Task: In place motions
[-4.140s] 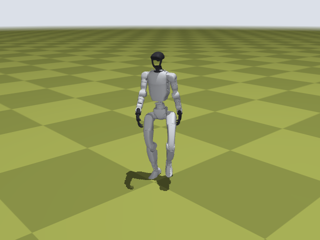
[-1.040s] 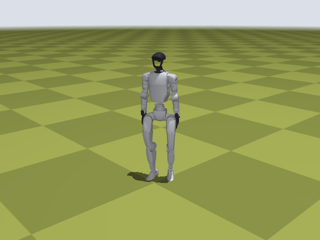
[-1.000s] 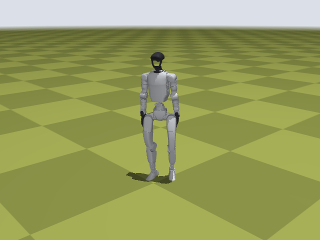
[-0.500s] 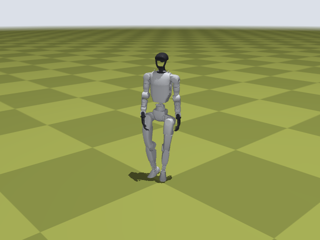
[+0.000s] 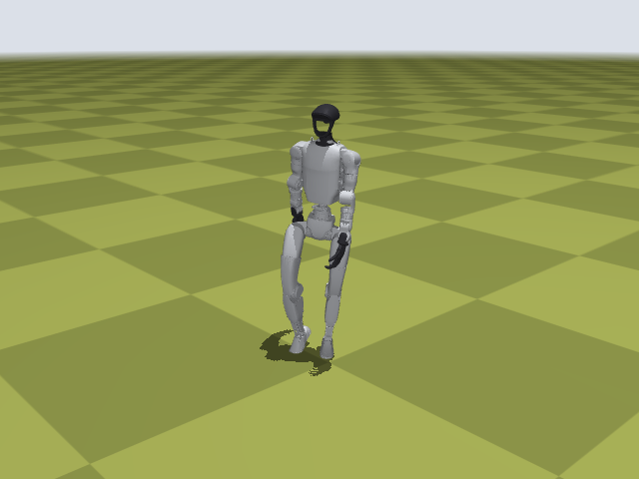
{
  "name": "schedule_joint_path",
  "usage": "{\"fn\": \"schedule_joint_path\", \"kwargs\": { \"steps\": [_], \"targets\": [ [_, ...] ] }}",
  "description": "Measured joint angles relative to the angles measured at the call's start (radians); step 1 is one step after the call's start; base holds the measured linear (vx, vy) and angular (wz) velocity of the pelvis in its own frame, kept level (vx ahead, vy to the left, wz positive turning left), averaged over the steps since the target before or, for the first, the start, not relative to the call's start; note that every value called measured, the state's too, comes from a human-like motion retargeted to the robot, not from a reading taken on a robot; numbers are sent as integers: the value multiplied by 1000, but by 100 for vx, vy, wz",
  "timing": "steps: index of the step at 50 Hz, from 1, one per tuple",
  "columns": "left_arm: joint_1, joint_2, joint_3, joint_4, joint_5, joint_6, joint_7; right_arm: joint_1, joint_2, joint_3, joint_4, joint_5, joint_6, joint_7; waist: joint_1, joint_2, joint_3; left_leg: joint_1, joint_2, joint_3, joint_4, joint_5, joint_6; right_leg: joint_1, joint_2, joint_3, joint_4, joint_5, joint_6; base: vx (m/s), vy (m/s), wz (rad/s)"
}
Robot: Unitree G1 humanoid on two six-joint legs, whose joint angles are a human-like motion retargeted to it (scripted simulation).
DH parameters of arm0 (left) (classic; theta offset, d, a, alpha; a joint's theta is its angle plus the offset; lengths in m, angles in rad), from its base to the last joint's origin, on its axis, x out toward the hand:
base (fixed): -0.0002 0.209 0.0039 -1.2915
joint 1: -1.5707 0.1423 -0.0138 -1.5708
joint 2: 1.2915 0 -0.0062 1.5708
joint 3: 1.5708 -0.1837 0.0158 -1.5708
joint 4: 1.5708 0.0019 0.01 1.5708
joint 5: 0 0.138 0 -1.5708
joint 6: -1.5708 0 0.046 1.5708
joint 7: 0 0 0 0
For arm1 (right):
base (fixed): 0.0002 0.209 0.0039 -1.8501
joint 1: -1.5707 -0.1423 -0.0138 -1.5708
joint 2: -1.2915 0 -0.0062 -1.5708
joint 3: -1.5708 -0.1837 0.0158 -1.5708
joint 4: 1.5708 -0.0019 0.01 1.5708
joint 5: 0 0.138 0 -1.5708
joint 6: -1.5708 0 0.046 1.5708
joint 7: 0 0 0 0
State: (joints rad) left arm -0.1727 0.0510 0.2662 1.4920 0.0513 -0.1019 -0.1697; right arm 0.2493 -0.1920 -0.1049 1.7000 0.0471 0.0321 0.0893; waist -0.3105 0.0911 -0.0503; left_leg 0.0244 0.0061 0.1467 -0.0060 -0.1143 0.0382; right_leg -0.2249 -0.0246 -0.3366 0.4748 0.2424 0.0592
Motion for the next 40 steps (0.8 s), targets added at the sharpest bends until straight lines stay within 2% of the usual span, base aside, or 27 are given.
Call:
{"fn": "schedule_joint_path", "kwargs": {
  "steps": [2,3,5,8,10,13,15,19,25,30,32,33,35,37,38,40],
  "targets": [
    [88,-7,24,40,6,3,8,-60,19,72,0,-3,-18,-10,-3,-11,-13,0,-11,1,48,-25,-4,112,17,-20,-169,-175,-6,6,20,5],
    [138,-7,46,61,14,3,15,-96,33,119,0,-10,-32,-30,7,-25,-18,-2,-20,18,84,-33,-5,156,12,-64,-239,-224,-38,7,22,-41],
    [230,-2,88,111,30,8,38,-180,62,207,0,-45,-63,-54,34,-54,-37,-39,-41,67,191,17,-6,194,-6,-44,-360,-204,-63,-11,27,-71],
    [287,12,145,200,29,29,93,-362,116,282,-64,-104,-80,17,48,-106,-11,-258,-16,108,564,262,-23,205,-77,-37,-422,-160,-26,-48,26,-10],
    [339,21,174,208,11,42,118,-444,145,315,-188,-125,-89,78,58,-121,18,-414,14,107,787,318,29,195,-91,-39,-430,-144,-22,-37,12,10],
    [435,26,210,208,2,69,72,-531,154,340,-333,-165,-112,166,99,-146,9,-589,57,146,1052,195,58,180,-94,-12,-435,-138,-52,-13,9,-44],
    [466,17,258,208,26,99,51,-579,160,334,-390,-205,-130,171,120,-154,11,-646,85,190,1147,134,95,165,-106,0,-414,-144,-63,-9,10,-18],
    [479,12,311,207,-12,64,45,-649,161,344,-413,-189,-166,111,127,-165,24,-685,70,170,1216,96,87,172,-113,-3,-396,-157,-75,-3,3,7],
    [438,42,285,208,-27,79,44,-603,160,324,-371,-174,-162,137,112,-162,-13,-537,38,132,1031,92,70,196,-109,-33,-399,-178,-68,17,-10,38],
    [329,63,173,200,-41,52,45,-471,160,294,-252,-163,-150,113,90,-137,-37,-230,-30,58,534,156,-3,209,-76,-52,-351,-229,-64,25,-19,8],
    [275,66,107,176,-23,28,55,-391,154,246,-216,-183,-142,112,85,-103,-31,-91,-27,44,305,69,-32,198,-38,-52,-291,-253,-70,26,-22,-17],
    [248,64,74,159,-9,18,63,-349,145,220,-198,-193,-137,111,75,-84,-33,-39,-16,70,224,2,-25,189,-20,-64,-258,-255,-74,27,-22,25],
    [174,55,15,125,8,13,57,-277,116,166,-158,-211,-125,109,15,-36,-50,-5,-19,34,96,-43,18,140,-22,-159,-153,-190,-81,13,-17,56],
    [57,50,-22,94,3,25,21,-235,80,114,-117,-201,-111,108,8,-2,-37,-34,-1,35,49,-23,15,-30,-92,-159,142,-39,-72,-21,-9,-16],
    [5,44,-25,64,4,24,10,-223,63,88,-92,-182,-108,102,8,-4,-8,-37,5,40,40,-16,7,-114,-134,-141,289,20,-89,-27,-6,-11],
    [-82,29,-43,6,-10,8,1,-185,27,35,-33,-135,-109,81,-34,-5,38,-37,-8,11,24,0,19,-268,-128,-18,479,97,-98,-19,-3,55]
  ]
}}
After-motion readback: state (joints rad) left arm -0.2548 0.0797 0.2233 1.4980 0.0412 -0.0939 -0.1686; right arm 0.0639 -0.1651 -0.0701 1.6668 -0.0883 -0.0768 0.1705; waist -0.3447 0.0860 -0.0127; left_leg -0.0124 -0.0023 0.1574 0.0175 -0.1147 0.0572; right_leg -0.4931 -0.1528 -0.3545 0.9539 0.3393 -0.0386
